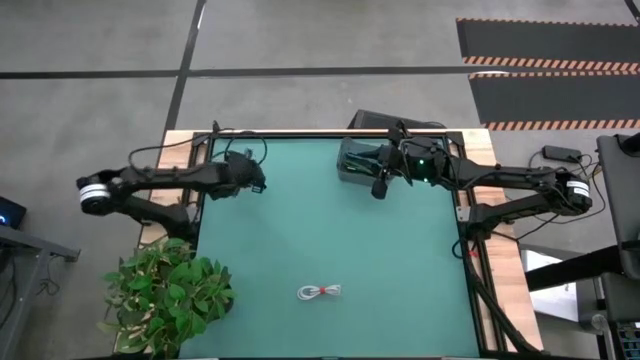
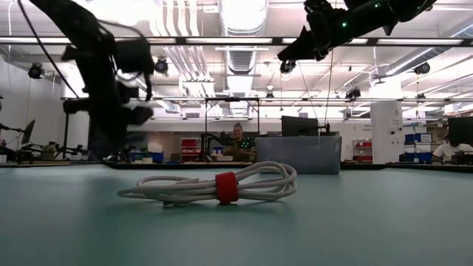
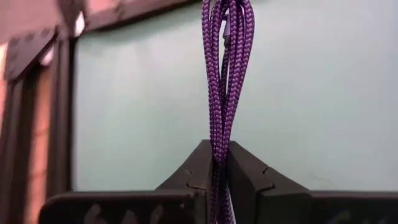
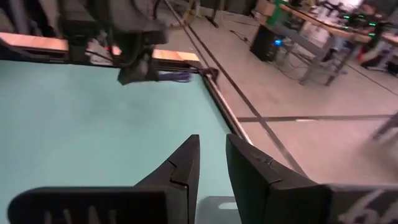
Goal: Pick and place USB-C Cables
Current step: Put the purple cable into the black bin
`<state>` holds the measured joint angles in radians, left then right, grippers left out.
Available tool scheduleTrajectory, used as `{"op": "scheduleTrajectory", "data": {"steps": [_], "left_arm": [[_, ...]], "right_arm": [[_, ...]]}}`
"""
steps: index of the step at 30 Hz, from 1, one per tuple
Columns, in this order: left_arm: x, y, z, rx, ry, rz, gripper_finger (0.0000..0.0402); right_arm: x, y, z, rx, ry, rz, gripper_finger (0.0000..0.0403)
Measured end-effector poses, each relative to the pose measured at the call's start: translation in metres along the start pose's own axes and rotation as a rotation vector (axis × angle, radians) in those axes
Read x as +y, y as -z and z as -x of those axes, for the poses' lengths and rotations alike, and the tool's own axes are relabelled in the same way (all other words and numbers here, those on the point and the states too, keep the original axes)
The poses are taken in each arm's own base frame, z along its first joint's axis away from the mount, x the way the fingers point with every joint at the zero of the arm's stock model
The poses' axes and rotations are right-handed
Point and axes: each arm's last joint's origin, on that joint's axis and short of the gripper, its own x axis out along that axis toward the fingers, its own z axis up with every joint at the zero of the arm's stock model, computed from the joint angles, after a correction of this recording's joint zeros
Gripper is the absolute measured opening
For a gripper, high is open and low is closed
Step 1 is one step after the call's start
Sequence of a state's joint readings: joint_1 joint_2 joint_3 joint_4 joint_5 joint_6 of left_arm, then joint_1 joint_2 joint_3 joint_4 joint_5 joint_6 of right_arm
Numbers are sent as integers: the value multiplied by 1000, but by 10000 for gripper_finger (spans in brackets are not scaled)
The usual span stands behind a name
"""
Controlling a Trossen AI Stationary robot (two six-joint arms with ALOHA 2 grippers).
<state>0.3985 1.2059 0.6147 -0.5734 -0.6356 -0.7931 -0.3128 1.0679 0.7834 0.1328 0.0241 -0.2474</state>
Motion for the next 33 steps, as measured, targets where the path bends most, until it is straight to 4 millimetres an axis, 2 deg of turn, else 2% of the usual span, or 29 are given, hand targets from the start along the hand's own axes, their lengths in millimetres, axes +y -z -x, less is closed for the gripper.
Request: {"op": "scheduleTrajectory", "data": {"steps": [9,17,26,33], "left_arm": [[-31,-19,46,-376,443,-49,15],[-55,-18,76,-569,747,-149,15],[-77,-15,85,-674,915,-171,15],[-84,-19,87,-753,946,-139,15]], "right_arm": [[6,-7,-4,-145,-214,24,68],[9,-4,-19,-204,-259,50,68],[13,1,-48,-356,-298,18,68],[14,5,-61,-422,-295,-57,68]]}}
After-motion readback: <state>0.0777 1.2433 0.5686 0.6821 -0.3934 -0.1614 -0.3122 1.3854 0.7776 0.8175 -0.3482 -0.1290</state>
